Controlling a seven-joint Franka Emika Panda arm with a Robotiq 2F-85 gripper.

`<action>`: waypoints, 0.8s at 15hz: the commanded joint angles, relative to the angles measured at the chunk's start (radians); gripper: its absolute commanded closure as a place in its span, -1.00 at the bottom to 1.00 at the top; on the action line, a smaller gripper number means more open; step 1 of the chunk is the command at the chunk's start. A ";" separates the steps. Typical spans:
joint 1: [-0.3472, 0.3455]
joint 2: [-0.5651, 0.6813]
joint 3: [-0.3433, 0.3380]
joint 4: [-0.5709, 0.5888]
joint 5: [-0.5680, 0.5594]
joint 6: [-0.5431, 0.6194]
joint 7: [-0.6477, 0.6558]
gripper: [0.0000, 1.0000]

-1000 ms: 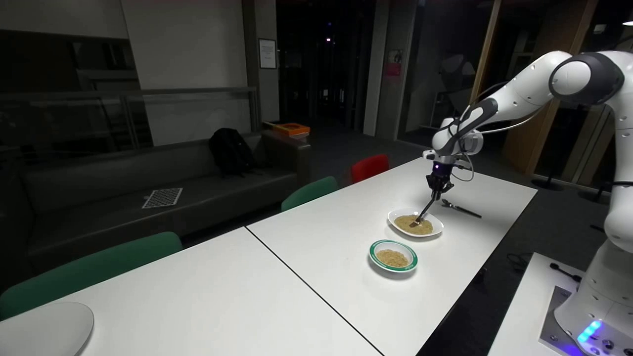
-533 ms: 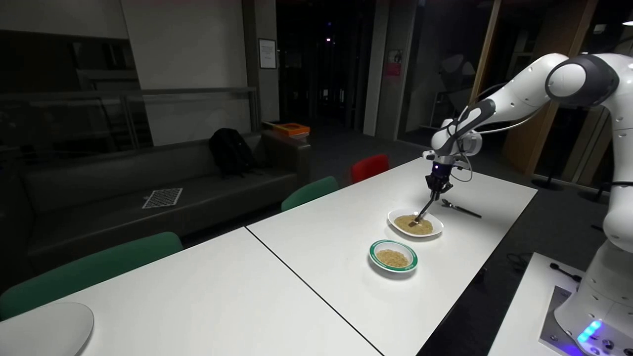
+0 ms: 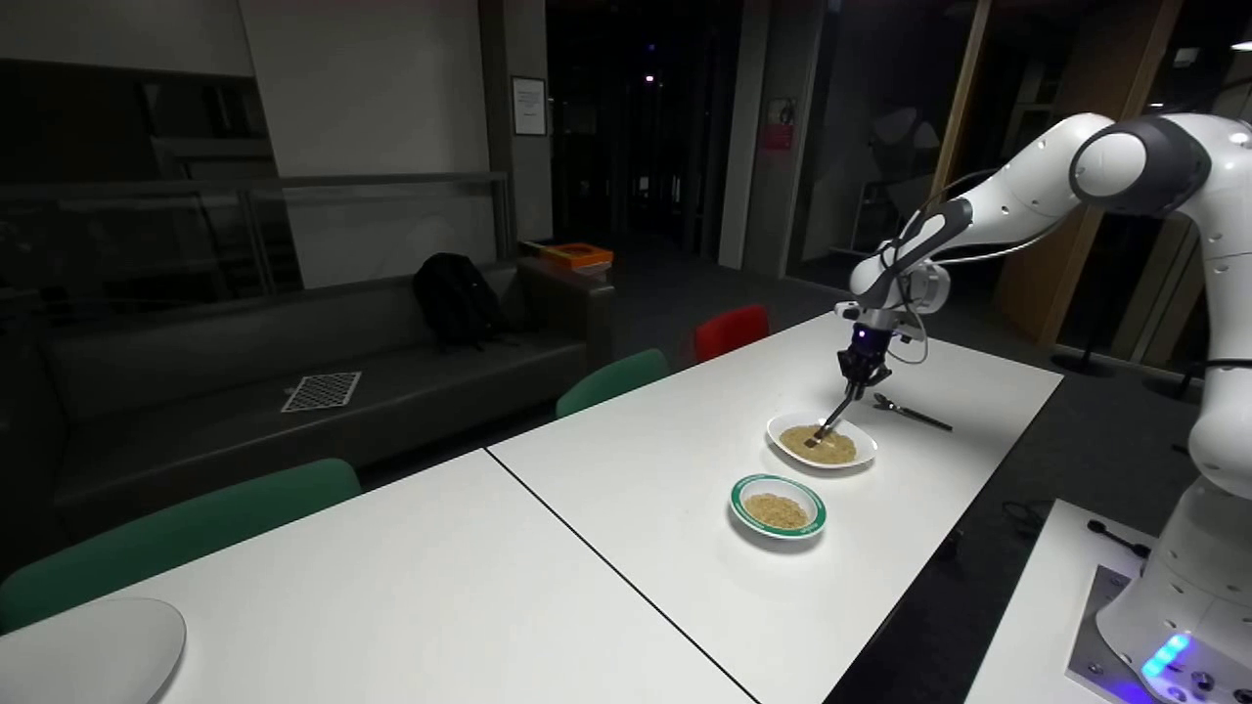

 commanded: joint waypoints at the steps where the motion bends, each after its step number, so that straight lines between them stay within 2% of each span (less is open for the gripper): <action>1: -0.040 0.020 0.027 0.026 0.045 -0.005 -0.070 0.94; 12: -0.081 0.053 0.040 0.056 0.121 -0.036 -0.182 0.94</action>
